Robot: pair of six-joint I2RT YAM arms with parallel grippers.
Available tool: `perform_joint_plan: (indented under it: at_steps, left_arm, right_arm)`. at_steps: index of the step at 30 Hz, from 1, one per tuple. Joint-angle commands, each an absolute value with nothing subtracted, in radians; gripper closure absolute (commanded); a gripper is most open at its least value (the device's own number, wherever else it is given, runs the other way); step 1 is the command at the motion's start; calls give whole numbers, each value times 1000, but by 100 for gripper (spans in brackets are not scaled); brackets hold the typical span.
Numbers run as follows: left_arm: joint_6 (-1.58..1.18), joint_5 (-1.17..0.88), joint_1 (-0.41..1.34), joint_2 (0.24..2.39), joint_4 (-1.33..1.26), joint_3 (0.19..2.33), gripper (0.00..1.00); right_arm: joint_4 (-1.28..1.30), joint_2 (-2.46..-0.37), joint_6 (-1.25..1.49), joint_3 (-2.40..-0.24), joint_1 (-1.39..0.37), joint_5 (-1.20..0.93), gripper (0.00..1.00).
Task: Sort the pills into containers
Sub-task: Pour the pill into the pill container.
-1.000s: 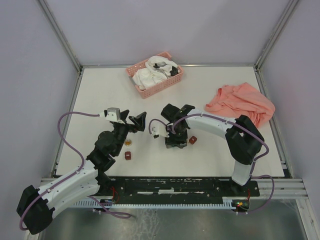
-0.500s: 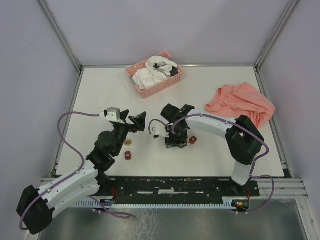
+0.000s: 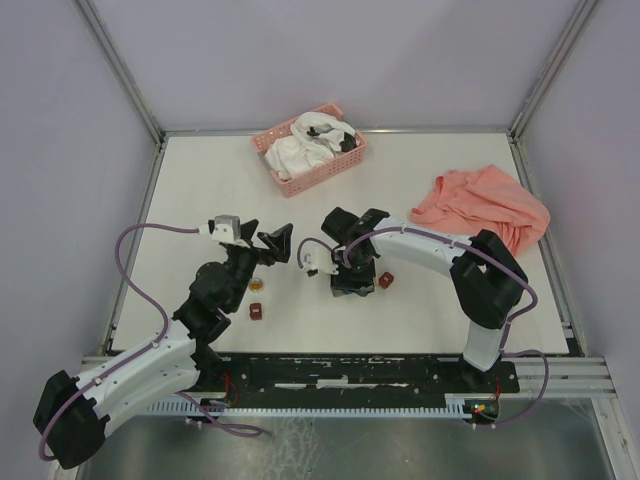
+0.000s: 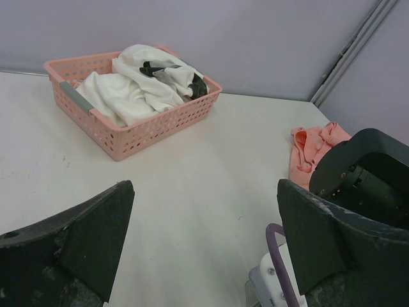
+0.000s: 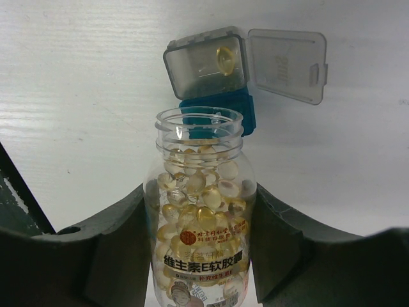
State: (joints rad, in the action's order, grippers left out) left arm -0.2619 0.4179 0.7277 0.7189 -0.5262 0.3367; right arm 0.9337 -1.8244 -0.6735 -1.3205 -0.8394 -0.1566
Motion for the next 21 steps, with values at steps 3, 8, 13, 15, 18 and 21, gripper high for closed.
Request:
perform_joint_plan:
  at_steps: [3,8,13,15,18,21]
  left_arm:
    - [-242,439,724,707,-580,337,1]
    - [-242,439,724,707,-581,336,1]
    - [-242,438,724,710,-580,337,1]
    - [-242,438,724,711,-579,339,1]
    - [-242,437,724,712,-579,339,1]
    - [-241,437,724,718,-575,345,1]
  right_arm:
    - [930,-1820,-654,-1348,-841,-145,96]
    - [924,-1805,-657,-1345,-841,-132,96]
    - [941,-1802,-648,-1356,-821,-205,96]
    - [937,-1793,-671,-1342,-850,-206,96]
    - [929,-1800,-627,-1362,-813,-144,98]
    - [899,-1790,-654,-1321,-858,-123,96]
